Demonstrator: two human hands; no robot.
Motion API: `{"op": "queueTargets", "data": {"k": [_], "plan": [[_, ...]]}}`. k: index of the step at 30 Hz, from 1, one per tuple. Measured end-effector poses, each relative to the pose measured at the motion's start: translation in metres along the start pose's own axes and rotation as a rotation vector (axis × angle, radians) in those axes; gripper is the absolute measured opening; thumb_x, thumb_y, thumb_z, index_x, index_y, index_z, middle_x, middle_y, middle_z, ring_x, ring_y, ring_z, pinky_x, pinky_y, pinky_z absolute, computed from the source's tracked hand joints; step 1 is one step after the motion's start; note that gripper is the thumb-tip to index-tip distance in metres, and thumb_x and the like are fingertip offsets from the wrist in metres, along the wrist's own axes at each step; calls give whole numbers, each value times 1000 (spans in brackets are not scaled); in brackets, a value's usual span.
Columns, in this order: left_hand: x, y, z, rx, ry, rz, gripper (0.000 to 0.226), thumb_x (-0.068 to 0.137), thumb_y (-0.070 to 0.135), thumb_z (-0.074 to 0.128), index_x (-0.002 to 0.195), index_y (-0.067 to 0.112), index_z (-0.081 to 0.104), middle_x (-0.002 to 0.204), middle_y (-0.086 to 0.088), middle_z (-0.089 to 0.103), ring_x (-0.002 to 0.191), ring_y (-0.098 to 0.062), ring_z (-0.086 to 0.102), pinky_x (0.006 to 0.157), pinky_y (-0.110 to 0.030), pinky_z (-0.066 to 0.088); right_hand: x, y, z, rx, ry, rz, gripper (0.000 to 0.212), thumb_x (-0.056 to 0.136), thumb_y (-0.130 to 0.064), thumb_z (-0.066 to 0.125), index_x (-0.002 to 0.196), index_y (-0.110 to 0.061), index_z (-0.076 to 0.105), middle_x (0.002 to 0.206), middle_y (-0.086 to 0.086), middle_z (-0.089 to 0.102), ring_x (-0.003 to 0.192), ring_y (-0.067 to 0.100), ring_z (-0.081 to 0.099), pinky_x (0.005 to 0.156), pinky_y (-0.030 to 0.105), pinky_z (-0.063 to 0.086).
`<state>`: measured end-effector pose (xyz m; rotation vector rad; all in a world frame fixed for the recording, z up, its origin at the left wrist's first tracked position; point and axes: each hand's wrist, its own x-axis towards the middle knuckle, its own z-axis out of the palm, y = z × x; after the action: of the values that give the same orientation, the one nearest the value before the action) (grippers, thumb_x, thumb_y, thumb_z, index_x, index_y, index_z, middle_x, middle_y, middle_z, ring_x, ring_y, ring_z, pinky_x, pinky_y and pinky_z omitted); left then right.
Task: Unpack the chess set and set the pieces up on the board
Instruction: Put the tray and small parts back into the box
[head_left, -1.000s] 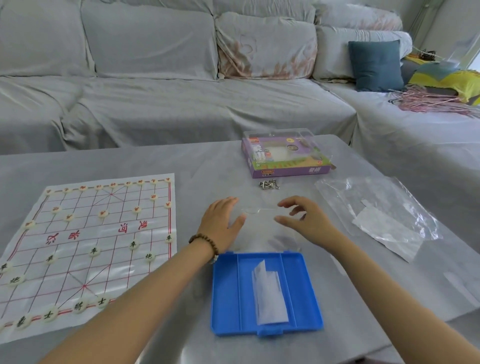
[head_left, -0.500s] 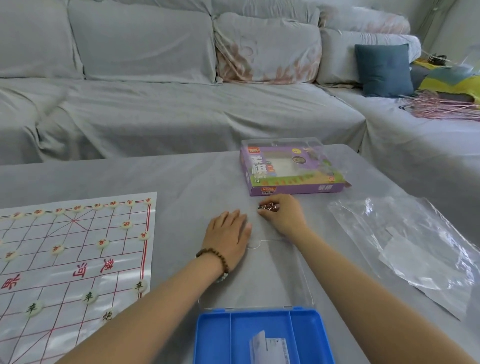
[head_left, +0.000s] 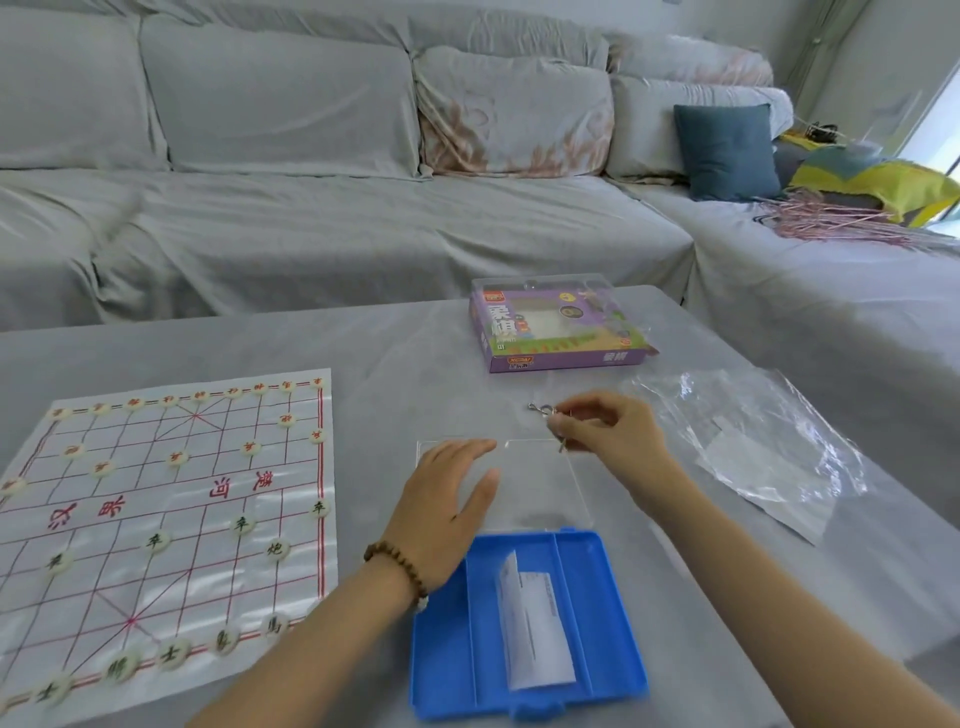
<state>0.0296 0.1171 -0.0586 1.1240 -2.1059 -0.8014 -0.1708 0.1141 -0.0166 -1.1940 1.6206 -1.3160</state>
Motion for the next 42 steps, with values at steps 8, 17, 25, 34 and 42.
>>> {"op": "queueTargets", "data": {"k": [8, 17, 25, 34, 42], "plan": [[-89, 13, 19, 258, -331, 25, 51, 98, 46, 13, 146, 33, 1, 149, 23, -1, 140, 1, -8, 114, -20, -8, -101, 28, -12, -199, -7, 102, 13, 75, -4, 75, 86, -5, 69, 70, 10, 67, 57, 17, 65, 64, 30, 57], [-74, 13, 26, 594, -457, 38, 48, 98, 45, 10, 144, 38, 24, 154, 9, 16, 143, -13, -3, 116, -35, -11, -103, 44, -20, -344, 19, 124, 6, 84, -12, 66, 81, -16, 66, 78, 6, 70, 69, 18, 68, 56, 22, 55], [-9, 5, 18, 390, -174, 86, 54, 96, 50, 15, 138, 28, 39, 142, 6, 38, 132, -11, 27, 113, -27, 17, -40, 32, -37, -156, 65, 67, 8, 84, -17, 68, 91, -17, 68, 89, -1, 70, 81, 11, 64, 70, 25, 55], [79, -39, 41, 542, -327, -173, 56, 96, 53, 15, 147, 31, 14, 156, 3, 10, 143, -18, 6, 116, -40, 3, 79, 63, 3, -338, 74, 157, 31, 79, -24, 74, 105, -10, 67, 96, 3, 65, 85, 12, 57, 77, 20, 40], [83, -50, 53, 612, -269, -162, 56, 95, 54, 11, 147, 34, 7, 157, 7, 0, 144, -16, -4, 114, -41, -8, 110, 78, 7, -482, 34, 138, 7, 78, -20, 74, 76, -15, 70, 75, 3, 66, 71, 15, 59, 67, 24, 43]]}}
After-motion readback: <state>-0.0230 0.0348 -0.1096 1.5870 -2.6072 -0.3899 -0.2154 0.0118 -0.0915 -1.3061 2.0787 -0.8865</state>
